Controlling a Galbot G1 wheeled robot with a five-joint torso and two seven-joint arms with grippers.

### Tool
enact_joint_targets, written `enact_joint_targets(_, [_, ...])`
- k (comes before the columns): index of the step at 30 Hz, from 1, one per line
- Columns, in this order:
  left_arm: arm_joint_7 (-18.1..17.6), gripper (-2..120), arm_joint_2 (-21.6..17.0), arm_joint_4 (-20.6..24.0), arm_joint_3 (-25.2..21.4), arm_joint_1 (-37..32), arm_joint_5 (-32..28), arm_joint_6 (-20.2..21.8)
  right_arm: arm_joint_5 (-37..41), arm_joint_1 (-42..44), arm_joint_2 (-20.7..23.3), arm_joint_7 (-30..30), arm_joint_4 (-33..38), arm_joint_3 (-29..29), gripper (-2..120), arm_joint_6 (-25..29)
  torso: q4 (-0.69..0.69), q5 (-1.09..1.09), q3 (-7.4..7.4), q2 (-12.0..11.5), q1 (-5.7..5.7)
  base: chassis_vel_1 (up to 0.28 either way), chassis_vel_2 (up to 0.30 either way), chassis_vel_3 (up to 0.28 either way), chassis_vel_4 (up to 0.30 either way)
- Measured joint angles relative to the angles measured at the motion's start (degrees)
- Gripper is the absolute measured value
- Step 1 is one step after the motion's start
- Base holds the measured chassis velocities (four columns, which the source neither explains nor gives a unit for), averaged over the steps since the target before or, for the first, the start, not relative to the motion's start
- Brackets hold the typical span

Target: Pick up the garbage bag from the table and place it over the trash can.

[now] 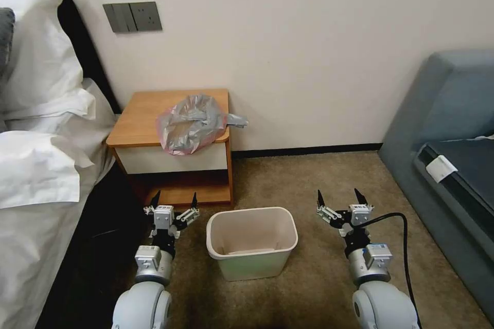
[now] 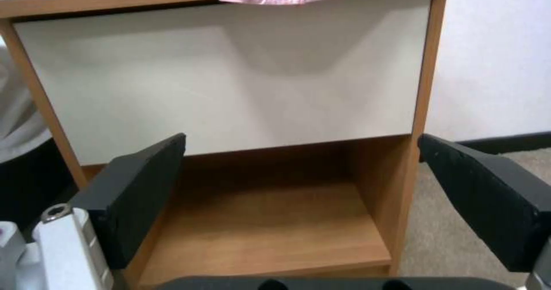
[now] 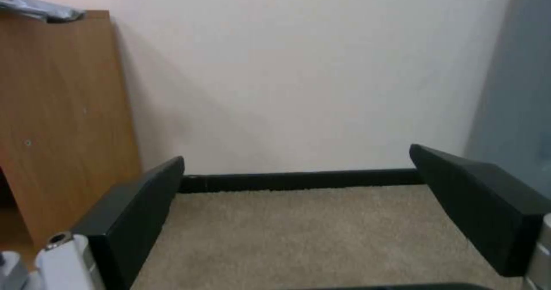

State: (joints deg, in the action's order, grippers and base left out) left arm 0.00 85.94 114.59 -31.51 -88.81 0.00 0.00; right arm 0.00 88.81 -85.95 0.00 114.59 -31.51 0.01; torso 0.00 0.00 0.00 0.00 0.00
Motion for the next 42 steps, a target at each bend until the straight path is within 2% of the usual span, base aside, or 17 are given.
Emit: enact_joint_targets(42, [0.0, 100, 0.0, 0.0, 0.0, 0.0, 0.0, 0.0, 0.0, 0.0, 0.0, 0.0, 0.0, 0.0, 100, 0.0, 0.00, 0.00, 0.00, 0.0, 0.00, 0.000, 0.000, 0.000, 0.000])
